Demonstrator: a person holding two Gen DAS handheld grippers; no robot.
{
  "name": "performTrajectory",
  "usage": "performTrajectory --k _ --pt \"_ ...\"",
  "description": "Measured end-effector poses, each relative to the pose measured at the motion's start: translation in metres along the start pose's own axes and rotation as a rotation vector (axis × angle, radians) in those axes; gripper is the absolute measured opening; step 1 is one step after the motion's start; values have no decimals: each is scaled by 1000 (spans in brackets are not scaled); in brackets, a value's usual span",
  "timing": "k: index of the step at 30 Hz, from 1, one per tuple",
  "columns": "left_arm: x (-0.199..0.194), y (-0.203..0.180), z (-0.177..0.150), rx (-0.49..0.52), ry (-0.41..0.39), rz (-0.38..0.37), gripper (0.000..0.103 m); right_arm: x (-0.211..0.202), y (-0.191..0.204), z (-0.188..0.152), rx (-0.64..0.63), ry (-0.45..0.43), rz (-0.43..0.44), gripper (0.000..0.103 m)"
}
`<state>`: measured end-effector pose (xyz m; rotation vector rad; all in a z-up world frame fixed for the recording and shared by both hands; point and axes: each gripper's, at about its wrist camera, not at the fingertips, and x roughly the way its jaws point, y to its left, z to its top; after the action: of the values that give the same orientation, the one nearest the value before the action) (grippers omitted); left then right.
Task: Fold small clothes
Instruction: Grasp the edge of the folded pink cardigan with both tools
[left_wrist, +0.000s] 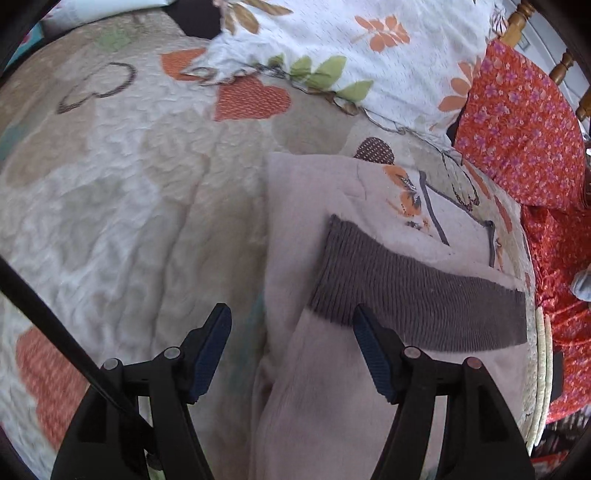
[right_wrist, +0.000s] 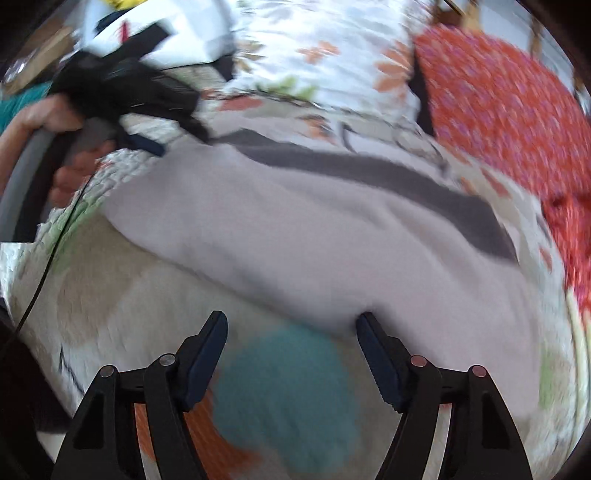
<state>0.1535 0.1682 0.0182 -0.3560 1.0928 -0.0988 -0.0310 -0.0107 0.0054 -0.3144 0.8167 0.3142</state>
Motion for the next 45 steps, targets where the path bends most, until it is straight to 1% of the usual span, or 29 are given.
performTrajectory --k 2,5,7,9,11,15,16,18,19,20,21,22,23,24,25,26,28,30,31,33,34,35,37,40,41,43,45 --pt "6 3 10 1 3 -24 67 7 20 11 -47 -17 5 78" --pt "11 8 22 -14 0 -63 67 16 49 23 -113 -52 -14 77" --pt "14 9 27 -19 -2 -78 67 22 66 31 -141 -60 -9 77" --pt "20 8 32 -8 8 -93 67 27 80 36 -159 -77 -27 77" --pt "24 4 37 19 18 -108 67 28 89 40 -173 -95 -46 77" --pt "32 -5 43 71 58 -202 67 37 99 53 -189 -107 -55 77" --pt "34 -6 44 78 66 -213 64 40 101 56 -190 -110 -57 77" --pt "37 -9 45 99 81 -210 58 42 106 59 -193 -113 -54 69" --pt "38 -10 45 100 88 -204 45 43 110 61 -198 -115 -53 63" --pt "39 -9 46 93 98 -201 21 44 114 61 -203 -117 -52 58" --pt "42 -7 46 77 119 -212 12 45 117 63 -210 -119 -47 48" --pt "42 -5 45 58 127 -230 13 44 122 63 -218 -120 -37 31" --pt "40 -5 44 59 117 -224 12 45 127 64 -233 -114 -13 20" --pt "37 -6 44 62 109 -216 12 46 129 64 -241 -112 -14 10" --pt "32 -7 44 59 97 -211 12 45 130 64 -242 -119 -27 8" --pt "25 -9 44 56 80 -207 12 41 128 65 -230 -126 -20 8" --pt "9 -18 43 70 43 -185 12 30 111 68 -163 -134 9 7" --pt "-6 -39 40 112 -4 -143 12 14 90 70 -107 -151 16 7" --pt "-11 -53 38 127 -18 -133 12 6 80 70 -87 -160 15 7" --pt "-17 -88 33 172 -29 -133 12 -14 47 68 -32 -182 2 6" --pt "-21 -118 30 217 -38 -129 12 -21 34 66 -11 -188 -6 6" --pt "-24 -137 27 244 -40 -137 12 -30 14 62 21 -194 -18 6" --pt "-29 -189 21 306 -42 -185 12 -45 -24 48 86 -196 -46 6" --pt "-27 -271 -2 405 -16 -289 13 -67 -85 14 199 -182 -123 6" --pt "-22 -296 -13 436 4 -322 15 -72 -111 -3 253 -160 -162 6" --pt "-11 -330 -31 464 47 -364 17 -71 -143 -28 332 -99 -192 6" --pt "-5 -348 -48 476 66 -356 17 -57 -177 -55 420 16 -178 7"
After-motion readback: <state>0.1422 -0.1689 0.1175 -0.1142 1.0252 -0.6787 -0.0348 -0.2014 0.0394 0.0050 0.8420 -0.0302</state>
